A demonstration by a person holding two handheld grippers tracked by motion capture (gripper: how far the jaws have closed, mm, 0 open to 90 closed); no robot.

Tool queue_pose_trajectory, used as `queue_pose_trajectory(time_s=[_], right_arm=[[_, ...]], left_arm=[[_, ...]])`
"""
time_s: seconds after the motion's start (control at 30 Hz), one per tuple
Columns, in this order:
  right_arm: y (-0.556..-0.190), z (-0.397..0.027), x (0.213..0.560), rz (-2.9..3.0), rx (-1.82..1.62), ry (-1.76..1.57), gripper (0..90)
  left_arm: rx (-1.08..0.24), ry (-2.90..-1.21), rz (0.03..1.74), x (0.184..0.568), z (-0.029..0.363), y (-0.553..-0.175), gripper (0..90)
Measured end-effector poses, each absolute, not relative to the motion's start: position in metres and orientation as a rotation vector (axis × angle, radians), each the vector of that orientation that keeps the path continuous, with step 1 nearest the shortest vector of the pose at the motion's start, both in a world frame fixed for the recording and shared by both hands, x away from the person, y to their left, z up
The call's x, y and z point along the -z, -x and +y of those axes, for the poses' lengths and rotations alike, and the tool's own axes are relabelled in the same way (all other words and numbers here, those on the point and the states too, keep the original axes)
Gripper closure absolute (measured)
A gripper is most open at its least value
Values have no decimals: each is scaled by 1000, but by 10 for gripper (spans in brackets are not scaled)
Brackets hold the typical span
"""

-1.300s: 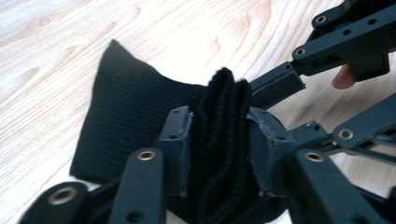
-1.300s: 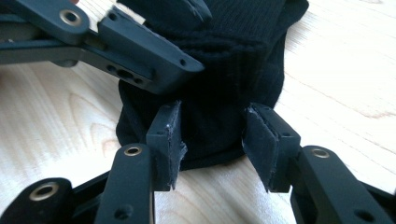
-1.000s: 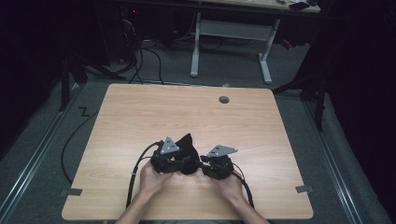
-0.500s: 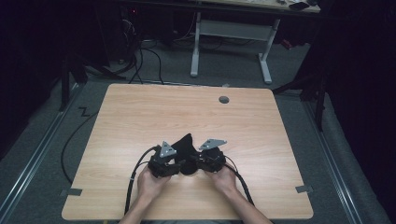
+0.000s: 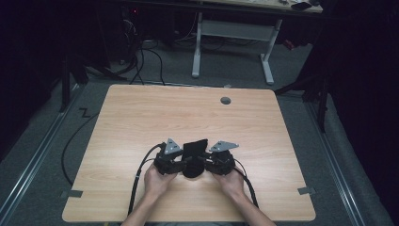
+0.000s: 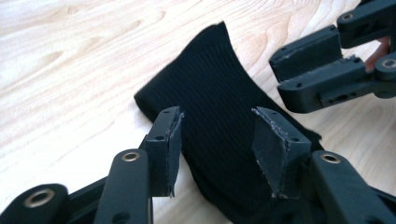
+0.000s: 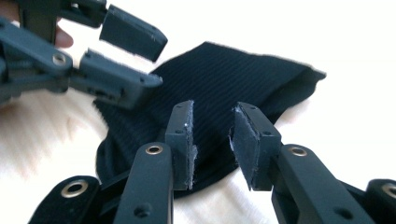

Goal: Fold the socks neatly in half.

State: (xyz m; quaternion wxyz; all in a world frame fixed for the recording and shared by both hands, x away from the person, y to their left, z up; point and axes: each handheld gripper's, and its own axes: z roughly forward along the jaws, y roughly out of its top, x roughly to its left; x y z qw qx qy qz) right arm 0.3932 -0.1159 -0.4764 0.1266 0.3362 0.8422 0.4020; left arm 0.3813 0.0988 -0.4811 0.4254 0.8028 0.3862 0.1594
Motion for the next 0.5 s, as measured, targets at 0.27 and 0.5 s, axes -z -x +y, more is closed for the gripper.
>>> queue_pose_trajectory(time_s=[0.27,0.5], right_arm=[[-413,-98,478,2431,-1141,-1007,676],[-428,-98,491,2463,-1099,-1055,651]], left_arm=[[-369,-2102,968,493,88,-393,535],[-343,-2102,979,491,87,-393,522]])
